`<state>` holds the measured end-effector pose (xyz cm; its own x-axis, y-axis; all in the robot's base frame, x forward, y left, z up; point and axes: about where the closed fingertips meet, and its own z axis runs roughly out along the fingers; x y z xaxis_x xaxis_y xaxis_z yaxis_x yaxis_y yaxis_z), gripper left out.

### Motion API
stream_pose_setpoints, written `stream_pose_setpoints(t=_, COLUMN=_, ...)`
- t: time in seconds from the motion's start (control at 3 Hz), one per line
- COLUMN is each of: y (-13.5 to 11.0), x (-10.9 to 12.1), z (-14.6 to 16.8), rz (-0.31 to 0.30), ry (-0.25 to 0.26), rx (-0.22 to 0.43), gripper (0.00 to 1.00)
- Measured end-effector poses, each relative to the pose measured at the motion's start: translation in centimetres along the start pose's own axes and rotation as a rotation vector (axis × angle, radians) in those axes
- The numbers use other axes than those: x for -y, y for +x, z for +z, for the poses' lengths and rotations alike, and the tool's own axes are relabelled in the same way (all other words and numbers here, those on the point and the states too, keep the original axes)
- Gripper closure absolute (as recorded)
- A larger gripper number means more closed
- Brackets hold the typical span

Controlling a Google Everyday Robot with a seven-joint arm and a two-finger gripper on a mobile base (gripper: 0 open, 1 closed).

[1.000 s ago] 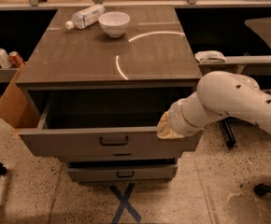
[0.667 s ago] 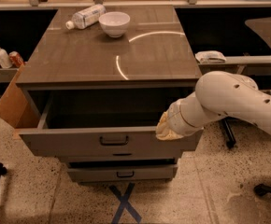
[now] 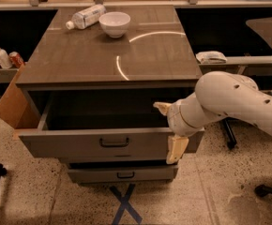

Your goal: Open top drawer

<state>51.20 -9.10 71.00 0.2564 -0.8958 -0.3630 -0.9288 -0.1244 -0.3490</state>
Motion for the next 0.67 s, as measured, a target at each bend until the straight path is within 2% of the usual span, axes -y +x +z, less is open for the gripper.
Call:
stream_pose_setpoints(t=0.33, y=0.2, x=-0.1, z=0.9, rz=0.001, ry=-0.030, rx=-0.006, gripper=0.00)
stream_pose_setpoints(t=0.67, y=0.9, x=-0.7, z=3.3, rz=0.023, ry=-0.106, rx=-0.008, gripper=0.00)
